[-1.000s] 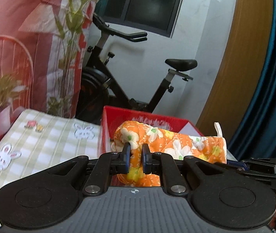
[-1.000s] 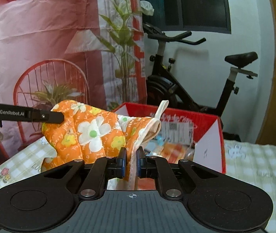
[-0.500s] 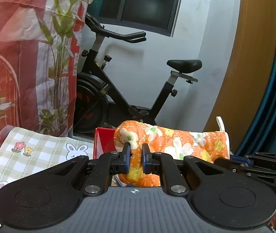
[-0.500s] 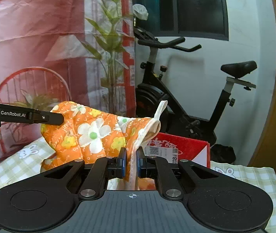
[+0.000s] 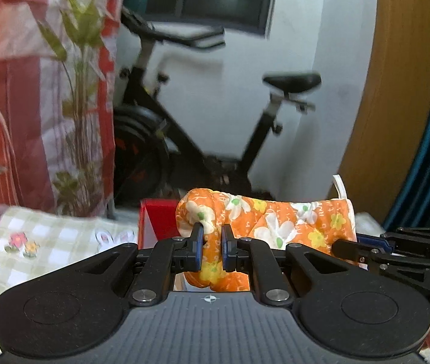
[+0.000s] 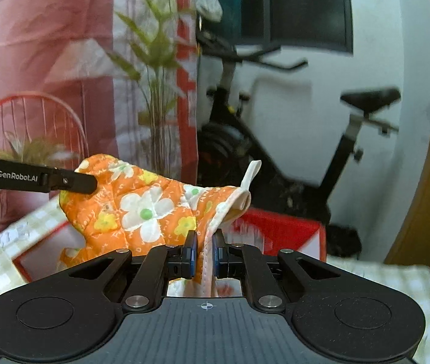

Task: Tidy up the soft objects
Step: 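Lower the orange cloth into the red box and open the left tool, then move the left tool back down toward the black eye mask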

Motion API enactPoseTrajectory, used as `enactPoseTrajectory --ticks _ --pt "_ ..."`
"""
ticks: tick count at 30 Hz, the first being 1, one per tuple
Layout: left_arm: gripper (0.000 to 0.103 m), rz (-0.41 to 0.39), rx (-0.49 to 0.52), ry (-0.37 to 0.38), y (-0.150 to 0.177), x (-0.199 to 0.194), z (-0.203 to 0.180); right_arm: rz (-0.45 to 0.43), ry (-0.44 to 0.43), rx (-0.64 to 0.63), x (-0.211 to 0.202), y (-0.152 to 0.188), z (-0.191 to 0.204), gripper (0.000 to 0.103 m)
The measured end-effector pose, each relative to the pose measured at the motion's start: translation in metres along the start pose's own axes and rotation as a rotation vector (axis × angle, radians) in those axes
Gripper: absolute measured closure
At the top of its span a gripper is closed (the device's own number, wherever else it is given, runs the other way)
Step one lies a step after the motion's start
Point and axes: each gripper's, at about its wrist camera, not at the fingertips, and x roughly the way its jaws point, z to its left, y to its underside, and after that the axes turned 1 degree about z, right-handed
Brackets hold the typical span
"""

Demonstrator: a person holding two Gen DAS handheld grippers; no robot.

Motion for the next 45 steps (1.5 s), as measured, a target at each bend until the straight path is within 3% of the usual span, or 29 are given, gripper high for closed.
enactPoseTrajectory --ticks 5,8,15,17,19,21,23,25,26,32,35,45 --pt "0.09 0.165 0.012 0.017 0.018 0.023 0.0 0.165 -0.023 0.079 0.021 0.022 -0.007 0.094" --pt "0.09 0.223 0.025 0.018 0.024 0.03 -0.001 0.211 -0.028 0.114 0.03 0.027 -0.009 0.094" --pt "0.089 0.237 0.045 0.004 0.028 0.027 0.003 0.222 0.006 0.104 0.034 0.027 -0.006 0.092" --pt "0.08 0.222 0.061 0.002 0.026 0.025 0.0 0.214 0.034 0.085 0.03 0.026 -0.005 0.083" --pt "0.045 0.204 0.07 0.005 0.024 0.02 -0.003 0.198 0.052 0.061 0.026 0.024 -0.003 0.079" --pt "0.032 0.167 0.078 0.009 0.023 0.013 -0.007 0.185 0.063 0.049 0.02 0.022 -0.002 0.07" --pt "0.024 0.153 0.09 0.016 0.022 0.008 -0.01 0.169 0.067 0.039 0.014 0.02 0.0 0.053" --pt "0.01 0.144 0.097 0.019 0.021 0.002 -0.013 0.156 0.079 0.025 0.007 0.018 0.004 0.045" --pt "0.008 0.134 0.1 0.021 0.021 -0.002 -0.015 0.153 0.083 0.021 0.004 0.016 0.004 0.04" --pt "0.003 0.12 0.12 0.009 0.022 -0.02 -0.021 0.121 0.106 0.021 -0.017 0.012 0.011 0.009" --pt "0.003 0.11 0.112 0.003 0.023 -0.031 -0.02 0.106 0.11 0.023 -0.028 0.013 0.015 0.0" --pt "0.003 0.086 0.083 -0.039 0.04 -0.071 -0.017 0.069 0.097 0.022 -0.062 0.02 0.038 0.0"
